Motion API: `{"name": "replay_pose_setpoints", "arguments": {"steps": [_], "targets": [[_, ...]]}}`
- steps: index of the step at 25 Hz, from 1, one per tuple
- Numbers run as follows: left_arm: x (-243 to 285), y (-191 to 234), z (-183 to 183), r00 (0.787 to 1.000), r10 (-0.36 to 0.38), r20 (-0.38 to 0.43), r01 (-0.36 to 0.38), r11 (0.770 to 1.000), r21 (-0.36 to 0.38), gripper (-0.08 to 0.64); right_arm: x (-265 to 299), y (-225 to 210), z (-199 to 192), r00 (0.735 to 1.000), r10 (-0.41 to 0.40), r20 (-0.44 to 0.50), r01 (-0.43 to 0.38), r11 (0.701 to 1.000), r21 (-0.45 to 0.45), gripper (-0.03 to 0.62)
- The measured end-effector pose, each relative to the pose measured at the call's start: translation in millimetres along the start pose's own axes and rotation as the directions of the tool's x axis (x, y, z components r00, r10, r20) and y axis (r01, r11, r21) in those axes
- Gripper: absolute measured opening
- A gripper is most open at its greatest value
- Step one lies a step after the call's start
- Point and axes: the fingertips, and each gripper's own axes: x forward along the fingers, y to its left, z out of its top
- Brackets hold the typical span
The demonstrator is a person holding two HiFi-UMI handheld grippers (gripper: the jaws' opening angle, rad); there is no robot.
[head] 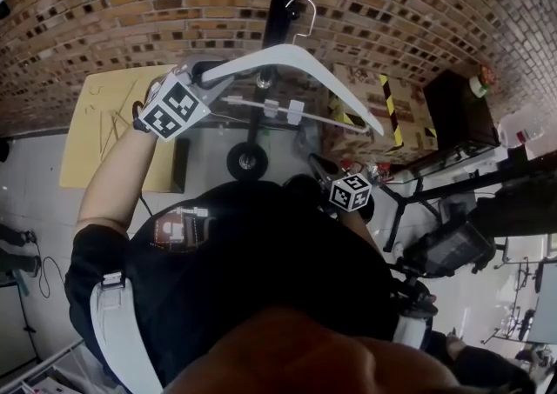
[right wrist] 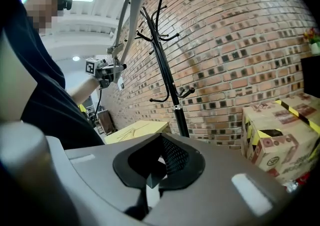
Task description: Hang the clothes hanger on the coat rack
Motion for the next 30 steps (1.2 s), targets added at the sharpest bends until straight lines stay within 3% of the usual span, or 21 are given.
{"name": "replay_pose_setpoints", "arguments": {"steps": [11,22,30], "targets": [[16.2,12.5,-27.9,0.997,0.046,-0.063,-0.044,0.999,0.021,0.103,-2.6,2.4,-4.6,1.000,-0.005,-0.006,0.005,1.000,0.004,0.014],[50.7,11.9,-72.6,0.989,0.065,-0.135,-0.071,0.997,-0.042,0.107,-5.9,3.4,-9.5,1.000,-0.009,-0.013,0.009,1.000,0.004,0.014],[52.0,4.7,-70.1,0.996,0.066,-0.057,-0.075,0.980,-0.184,0.121,-8.5,1.9,-9.7,1.000,-0.013,-0.014,0.013,1.000,0.003,0.014]]}}
